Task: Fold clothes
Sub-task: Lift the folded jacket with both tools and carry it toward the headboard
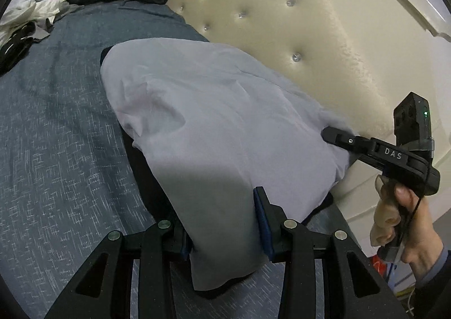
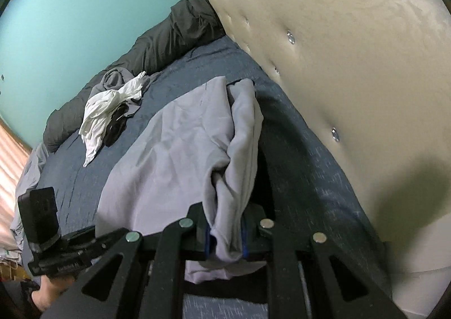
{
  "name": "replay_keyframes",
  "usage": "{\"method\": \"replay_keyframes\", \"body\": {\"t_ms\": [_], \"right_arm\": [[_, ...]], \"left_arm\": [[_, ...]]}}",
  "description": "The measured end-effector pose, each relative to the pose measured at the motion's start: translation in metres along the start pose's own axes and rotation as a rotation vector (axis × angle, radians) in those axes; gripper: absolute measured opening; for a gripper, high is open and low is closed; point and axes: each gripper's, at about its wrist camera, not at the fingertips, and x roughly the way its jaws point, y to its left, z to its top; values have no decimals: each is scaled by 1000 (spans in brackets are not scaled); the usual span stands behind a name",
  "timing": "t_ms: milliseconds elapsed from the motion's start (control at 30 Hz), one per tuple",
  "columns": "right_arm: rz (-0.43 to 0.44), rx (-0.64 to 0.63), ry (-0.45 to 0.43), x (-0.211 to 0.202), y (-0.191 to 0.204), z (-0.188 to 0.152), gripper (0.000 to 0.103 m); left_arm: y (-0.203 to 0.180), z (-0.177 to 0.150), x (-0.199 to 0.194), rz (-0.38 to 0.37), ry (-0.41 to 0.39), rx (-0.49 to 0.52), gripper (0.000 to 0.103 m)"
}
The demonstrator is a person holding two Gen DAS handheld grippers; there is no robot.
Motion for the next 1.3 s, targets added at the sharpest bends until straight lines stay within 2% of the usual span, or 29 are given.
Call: {"method": "replay_keyframes", "body": {"t_ms": [133,200,267,300,333,433,500,600,700,767,800,833,933,1000,1167,1300], "right_arm": [[-14,23,24,-2,-8,-3,14],[-24,39,37,-2,-13,-5,14],[-42,57,58,-1,-19,-6,18],[-74,61,76,1,-19,-6,25],[-88,62,76,-1,-19,-6,27],[-146,46,37,-16,-19,-5,33],[-202,35,-11,-32,-16,-2,33],[-196,35,-120,-57,-10,6,33],[-154,-26,-125,-56,7,11,33],[-127,-83,-96,-48,22,11,26],[-132,-115,-67,-40,28,8,13],[-137,-146,-38,-31,34,6,8],[-174,-134,6,-14,21,-13,5],[-206,-64,19,-4,-4,-29,0],[-178,56,1,5,-45,-56,0],[-165,79,-6,6,-53,-62,0]], "left_arm": [[6,-3,-8,-65,33,-82,44],[5,-3,-5,-65,63,-80,46],[6,-9,-3,-64,90,-81,47],[8,-13,-7,-65,91,-79,48],[9,-14,-12,-64,90,-72,49],[13,-18,-28,-61,88,-51,49],[14,-16,-49,-21,39,-9,49],[7,-8,-67,34,-32,60,49],[-8,0,-60,48,-24,129,49],[-18,2,-50,52,-2,170,49],[-19,0,-43,61,14,183,49],[-19,-4,-37,68,28,192,49],[-18,-15,-19,89,71,218,49],[-16,-24,-11,84,85,220,49],[-19,-33,-8,95,84,275,49],[-18,-32,-7,95,96,277,49]]}}
